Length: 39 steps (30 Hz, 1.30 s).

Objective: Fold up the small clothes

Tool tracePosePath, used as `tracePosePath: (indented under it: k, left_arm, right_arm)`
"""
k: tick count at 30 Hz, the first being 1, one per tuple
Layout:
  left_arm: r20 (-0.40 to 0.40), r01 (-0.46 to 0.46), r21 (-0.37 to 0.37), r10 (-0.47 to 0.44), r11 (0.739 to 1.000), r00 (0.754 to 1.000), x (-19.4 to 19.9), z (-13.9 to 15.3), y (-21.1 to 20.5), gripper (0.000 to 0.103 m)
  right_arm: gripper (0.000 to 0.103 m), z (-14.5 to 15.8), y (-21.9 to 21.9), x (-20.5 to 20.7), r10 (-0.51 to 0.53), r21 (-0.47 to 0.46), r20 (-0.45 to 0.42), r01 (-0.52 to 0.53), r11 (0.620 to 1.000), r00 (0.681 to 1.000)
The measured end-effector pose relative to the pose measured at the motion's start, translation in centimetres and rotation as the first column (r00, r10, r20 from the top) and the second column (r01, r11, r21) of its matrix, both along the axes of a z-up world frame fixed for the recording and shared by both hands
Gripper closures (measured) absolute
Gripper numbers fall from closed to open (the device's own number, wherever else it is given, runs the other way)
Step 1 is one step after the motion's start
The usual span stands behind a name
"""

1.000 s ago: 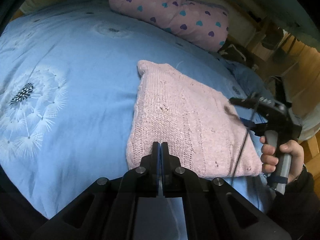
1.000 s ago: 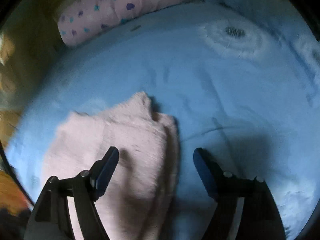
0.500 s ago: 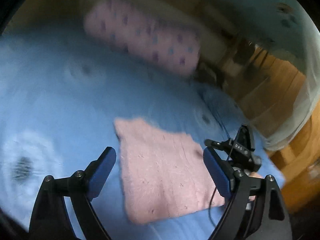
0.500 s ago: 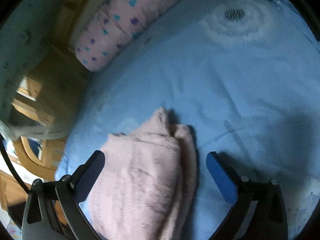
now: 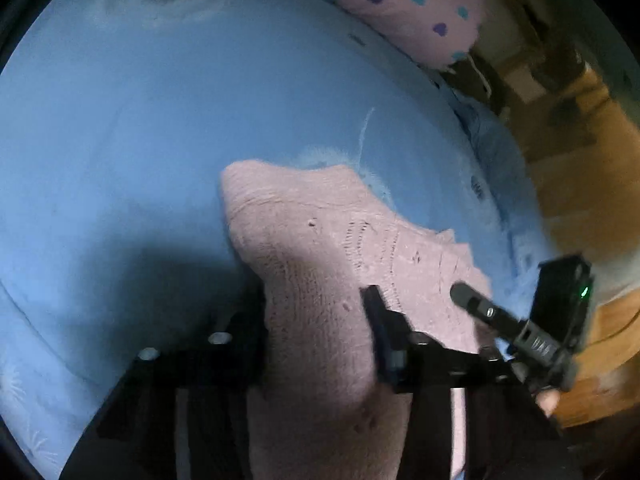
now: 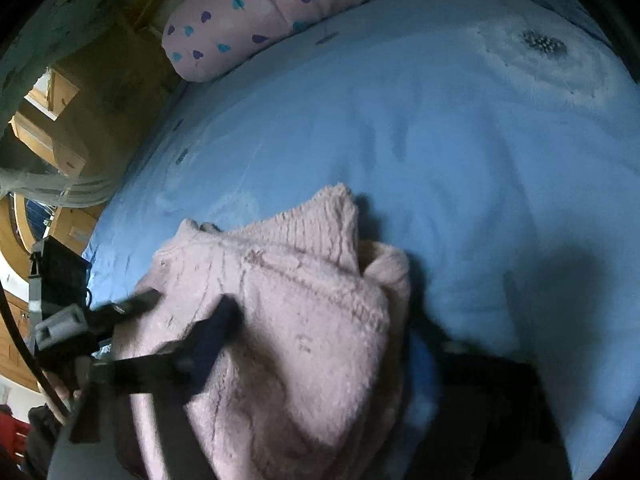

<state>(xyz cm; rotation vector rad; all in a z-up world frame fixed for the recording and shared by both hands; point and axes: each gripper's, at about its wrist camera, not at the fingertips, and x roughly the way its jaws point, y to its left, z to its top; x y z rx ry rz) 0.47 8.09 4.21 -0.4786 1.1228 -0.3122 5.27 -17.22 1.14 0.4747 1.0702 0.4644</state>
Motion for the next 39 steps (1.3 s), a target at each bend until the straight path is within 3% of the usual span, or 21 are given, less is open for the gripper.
tracePosePath:
  k: [2,5,10,21,25,39]
  left_arm:
    - [0.072,0.013,0.085,-0.019,0.996,0.997,-0.5,1.2,-1.2,0.096]
    - [0.16,0.03,0.171,-0.058,0.985,0.985,-0.9,2.5,-2.3,0.098]
    - [0.245,0.028,0.259,-0.094,0.966,0.965,-1.3,3.7,-3.2,0.099]
    - [0.238,0.044,0.281,-0.114,0.959,0.965,0.9,3.8,-4.1,0.099]
    - [0.236,0.063,0.262,-0.127,0.963,0.963,2.6,3.9,-3.9,0.099]
    - [0.248,0.09,0.303,-0.17,0.949,0.954,7.3,3.7,-4.6,0.099]
  right_arm:
    - [0.066,-0.1,-0.8,0.0,-0.017,0.027,0.006,0.017,0.999,1.0]
    - [0.075,1.4,-1.5,-0.4,-0.063,0.002,0.05,0.063,0.998,0.997]
    - [0.076,4.1,-1.1,-0.5,-0.064,-0.078,0.156,0.077,0.994,0.986]
    - [0.076,4.5,-2.5,-0.6,-0.056,-0.085,0.141,0.069,0.994,0.988]
    - [0.076,4.7,-2.9,0.5,-0.057,-0.092,0.146,0.071,0.993,0.988]
    - [0.076,4.6,-3.5,5.5,-0.075,-0.09,0.166,0.091,0.992,0.983]
